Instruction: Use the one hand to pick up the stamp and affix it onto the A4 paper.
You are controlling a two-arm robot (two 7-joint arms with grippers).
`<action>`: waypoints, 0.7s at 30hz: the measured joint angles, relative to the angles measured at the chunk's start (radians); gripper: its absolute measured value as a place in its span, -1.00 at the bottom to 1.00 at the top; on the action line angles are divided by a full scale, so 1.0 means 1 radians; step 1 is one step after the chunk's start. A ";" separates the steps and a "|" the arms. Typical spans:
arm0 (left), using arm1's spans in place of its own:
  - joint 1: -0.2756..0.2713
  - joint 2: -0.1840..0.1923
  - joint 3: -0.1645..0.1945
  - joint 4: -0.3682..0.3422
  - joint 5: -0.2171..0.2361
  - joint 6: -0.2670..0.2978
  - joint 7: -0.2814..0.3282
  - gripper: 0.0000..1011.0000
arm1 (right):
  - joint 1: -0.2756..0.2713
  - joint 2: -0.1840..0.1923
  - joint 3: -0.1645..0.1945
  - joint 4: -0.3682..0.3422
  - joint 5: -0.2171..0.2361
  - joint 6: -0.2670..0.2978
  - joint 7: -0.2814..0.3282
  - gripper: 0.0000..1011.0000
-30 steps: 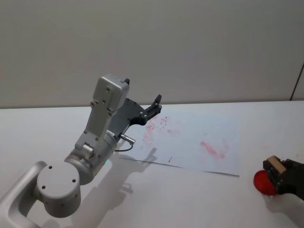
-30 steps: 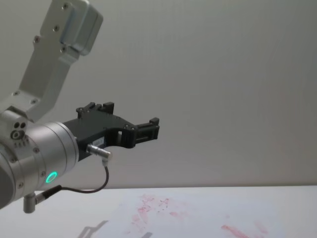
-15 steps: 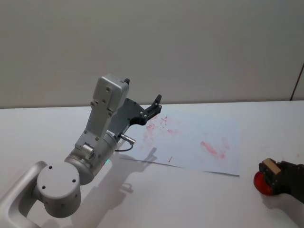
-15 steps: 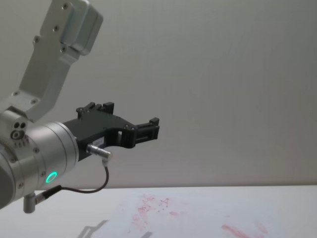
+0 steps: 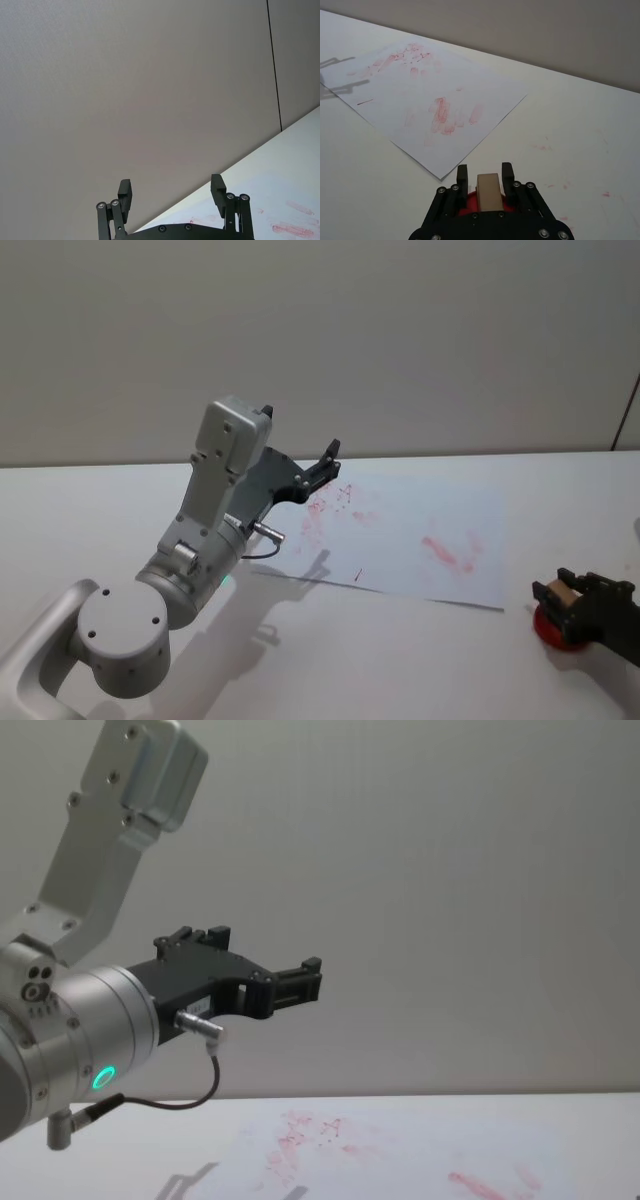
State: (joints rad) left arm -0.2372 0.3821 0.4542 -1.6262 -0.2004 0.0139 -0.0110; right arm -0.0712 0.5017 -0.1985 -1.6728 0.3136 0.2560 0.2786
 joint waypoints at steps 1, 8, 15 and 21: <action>0.000 0.000 0.000 0.000 0.000 0.000 0.000 0.98 | 0.001 -0.001 0.000 0.001 0.000 0.001 0.001 -0.25; 0.000 0.000 0.000 0.000 0.000 0.000 0.000 0.98 | 0.008 -0.005 -0.002 0.007 -0.004 0.006 0.003 0.19; 0.000 0.000 0.000 0.000 0.000 0.000 0.000 0.98 | 0.012 -0.007 -0.003 0.011 -0.007 0.008 0.005 0.61; 0.000 0.000 0.000 0.000 0.000 0.000 0.000 0.98 | 0.015 -0.009 -0.004 0.013 -0.007 0.009 0.005 0.94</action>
State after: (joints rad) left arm -0.2372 0.3821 0.4542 -1.6262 -0.2004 0.0139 -0.0110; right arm -0.0567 0.4932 -0.2025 -1.6600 0.3062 0.2648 0.2836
